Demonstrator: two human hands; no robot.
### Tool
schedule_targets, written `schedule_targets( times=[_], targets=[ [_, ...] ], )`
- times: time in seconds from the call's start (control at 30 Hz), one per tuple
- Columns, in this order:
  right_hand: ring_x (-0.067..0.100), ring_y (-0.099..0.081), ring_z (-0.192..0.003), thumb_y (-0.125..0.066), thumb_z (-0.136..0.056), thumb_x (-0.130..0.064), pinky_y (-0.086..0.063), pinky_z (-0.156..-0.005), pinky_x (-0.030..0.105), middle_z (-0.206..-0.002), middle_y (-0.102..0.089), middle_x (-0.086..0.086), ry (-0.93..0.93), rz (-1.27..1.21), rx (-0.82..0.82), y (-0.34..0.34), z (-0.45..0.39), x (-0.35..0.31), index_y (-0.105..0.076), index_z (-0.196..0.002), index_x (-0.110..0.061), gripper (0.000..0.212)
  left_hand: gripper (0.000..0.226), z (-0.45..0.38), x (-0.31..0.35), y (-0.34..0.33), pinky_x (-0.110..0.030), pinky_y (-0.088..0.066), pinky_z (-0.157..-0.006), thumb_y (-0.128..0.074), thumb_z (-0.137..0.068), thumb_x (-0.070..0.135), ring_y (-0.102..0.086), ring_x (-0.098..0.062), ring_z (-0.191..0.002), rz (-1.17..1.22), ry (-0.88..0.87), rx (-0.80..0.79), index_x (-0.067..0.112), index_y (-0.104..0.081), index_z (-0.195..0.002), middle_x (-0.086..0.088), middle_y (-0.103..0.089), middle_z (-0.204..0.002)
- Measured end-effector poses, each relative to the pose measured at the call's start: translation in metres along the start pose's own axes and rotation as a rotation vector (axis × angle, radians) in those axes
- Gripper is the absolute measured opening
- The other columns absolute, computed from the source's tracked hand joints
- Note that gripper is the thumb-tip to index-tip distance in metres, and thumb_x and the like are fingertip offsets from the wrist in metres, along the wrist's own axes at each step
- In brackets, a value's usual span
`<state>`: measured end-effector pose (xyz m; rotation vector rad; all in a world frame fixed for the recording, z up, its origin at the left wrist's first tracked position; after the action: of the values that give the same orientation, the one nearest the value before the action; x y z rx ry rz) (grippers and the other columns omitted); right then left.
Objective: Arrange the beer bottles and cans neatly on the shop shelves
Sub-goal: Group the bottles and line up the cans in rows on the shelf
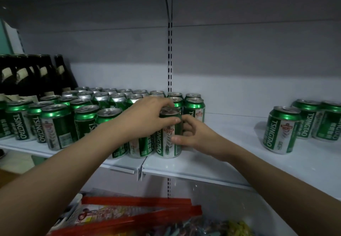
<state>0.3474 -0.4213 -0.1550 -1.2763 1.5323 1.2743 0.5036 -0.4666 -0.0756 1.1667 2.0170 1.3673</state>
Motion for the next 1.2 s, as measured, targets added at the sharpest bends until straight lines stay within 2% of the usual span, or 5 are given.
schedule_targets(
  times=[0.5,0.67,0.77,0.97,1.2],
  targets=[
    [0.028,-0.063,-0.118,-0.066,-0.089,-0.021,-0.054,-0.092,0.048,-0.128,-0.065,0.009,0.411,-0.229,0.330,0.055,0.007,-0.049,-0.055,-0.131,-0.015,0.044,0.056,-0.048,0.057,0.006,-0.035,-0.049,-0.098,-0.065,-0.089,0.041,-0.050,-0.003,-0.115,0.666,-0.056,0.585,0.030,-0.041,-0.139,0.010,-0.045,-0.134],
    [0.019,-0.066,-0.111,-0.065,-0.089,-0.028,-0.056,-0.090,0.043,-0.122,-0.068,0.000,0.431,-0.148,0.564,0.106,-0.007,-0.054,-0.057,-0.129,-0.017,0.042,0.052,-0.095,0.077,-0.020,-0.013,-0.038,-0.097,-0.059,-0.097,0.025,-0.040,0.005,-0.119,0.701,-0.096,0.565,0.030,-0.038,-0.144,0.008,-0.042,-0.142],
    [0.018,-0.065,-0.113,-0.071,-0.089,-0.028,-0.055,-0.095,0.044,-0.120,-0.068,-0.002,0.407,-0.105,0.653,0.127,-0.021,-0.043,-0.057,-0.127,-0.020,0.041,0.054,-0.127,0.070,-0.034,-0.031,-0.047,-0.101,-0.058,-0.097,0.022,-0.047,-0.004,-0.120,0.731,-0.109,0.501,0.034,-0.036,-0.145,0.004,-0.045,-0.138],
    [0.018,-0.066,-0.110,-0.071,-0.089,-0.026,-0.056,-0.089,0.032,-0.117,-0.068,0.001,0.322,-0.074,0.708,0.142,-0.032,0.008,-0.055,-0.129,-0.017,0.044,0.053,-0.153,0.037,-0.061,-0.035,-0.052,-0.089,-0.055,-0.096,0.044,-0.058,-0.009,-0.103,0.474,-0.064,0.179,0.048,-0.032,-0.144,0.008,-0.054,-0.129],
    [0.014,-0.067,-0.107,-0.067,-0.091,-0.020,-0.058,-0.088,0.032,-0.117,-0.068,0.001,0.234,-0.072,0.614,0.143,-0.037,0.040,-0.054,-0.125,-0.023,0.037,0.061,-0.145,0.034,-0.090,-0.034,-0.043,-0.083,-0.037,-0.098,0.055,-0.054,-0.018,-0.119,-0.020,-0.062,0.341,0.029,-0.026,-0.152,0.004,-0.049,-0.141]
  ],
)
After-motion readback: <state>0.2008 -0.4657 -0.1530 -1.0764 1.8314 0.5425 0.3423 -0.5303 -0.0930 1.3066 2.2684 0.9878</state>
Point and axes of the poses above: each hand's wrist, its own z-axis away from the middle knuckle, its own y-axis out of the back of the hand, x = y × z, the point moved 3 cm from there along -z, towards the middle knuckle
